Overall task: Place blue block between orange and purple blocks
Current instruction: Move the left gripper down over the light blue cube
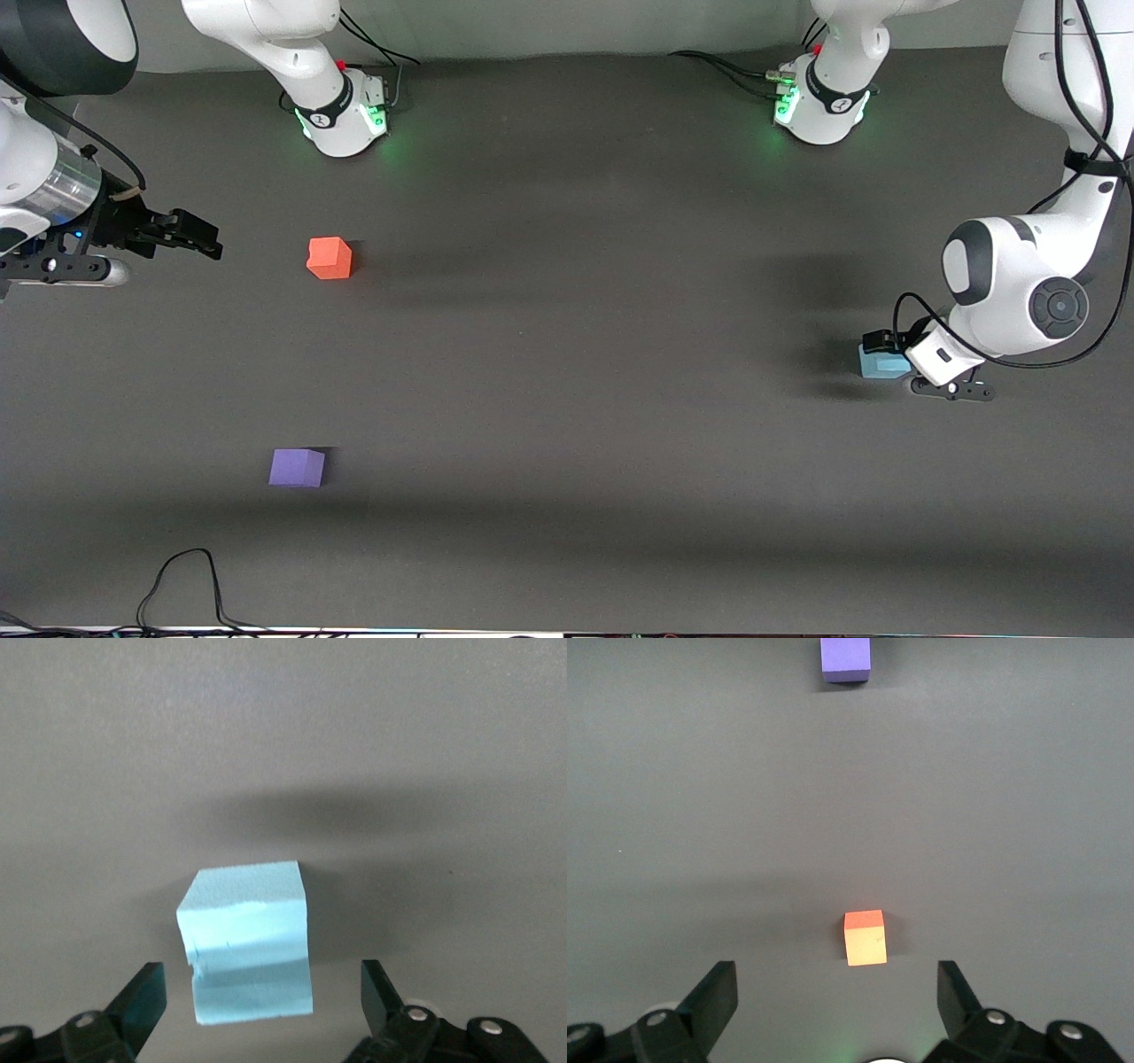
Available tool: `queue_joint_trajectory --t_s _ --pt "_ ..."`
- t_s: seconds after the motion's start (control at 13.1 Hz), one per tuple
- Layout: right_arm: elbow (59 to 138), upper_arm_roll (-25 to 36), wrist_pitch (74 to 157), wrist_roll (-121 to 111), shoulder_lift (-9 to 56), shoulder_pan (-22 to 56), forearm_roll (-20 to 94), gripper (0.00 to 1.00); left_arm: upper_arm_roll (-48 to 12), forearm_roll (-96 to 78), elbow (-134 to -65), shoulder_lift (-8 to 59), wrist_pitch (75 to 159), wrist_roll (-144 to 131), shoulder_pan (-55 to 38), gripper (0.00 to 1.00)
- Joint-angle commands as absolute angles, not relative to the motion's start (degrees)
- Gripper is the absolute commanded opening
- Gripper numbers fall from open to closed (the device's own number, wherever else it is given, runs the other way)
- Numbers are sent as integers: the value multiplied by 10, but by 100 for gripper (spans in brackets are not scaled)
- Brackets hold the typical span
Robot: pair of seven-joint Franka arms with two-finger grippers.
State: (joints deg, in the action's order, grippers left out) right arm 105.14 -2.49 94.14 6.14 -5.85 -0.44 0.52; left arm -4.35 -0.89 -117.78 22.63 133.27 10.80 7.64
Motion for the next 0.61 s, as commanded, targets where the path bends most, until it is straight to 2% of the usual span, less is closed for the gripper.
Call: queue_joint_trajectory --t_s 0.0,0.15,0.3,0.38,0.53 --pt "1065 -22 939 72 -78 2 -1 100 -40 -8 -1172 249 1354 126 78 98" --pt "1072 -22 940 73 -81 2 1 100 -40 -9 -1172 264 1372 125 78 97" --pt "1072 -19 946 71 -76 1 2 100 -41 -9 -1171 279 1389 120 77 90" --pt "1072 -17 947 69 -75 -1 1 100 -41 -9 -1171 279 1390 119 76 67" --pt "1072 -16 951 69 -72 -2 2 100 -41 -12 -1170 278 1380 120 77 0"
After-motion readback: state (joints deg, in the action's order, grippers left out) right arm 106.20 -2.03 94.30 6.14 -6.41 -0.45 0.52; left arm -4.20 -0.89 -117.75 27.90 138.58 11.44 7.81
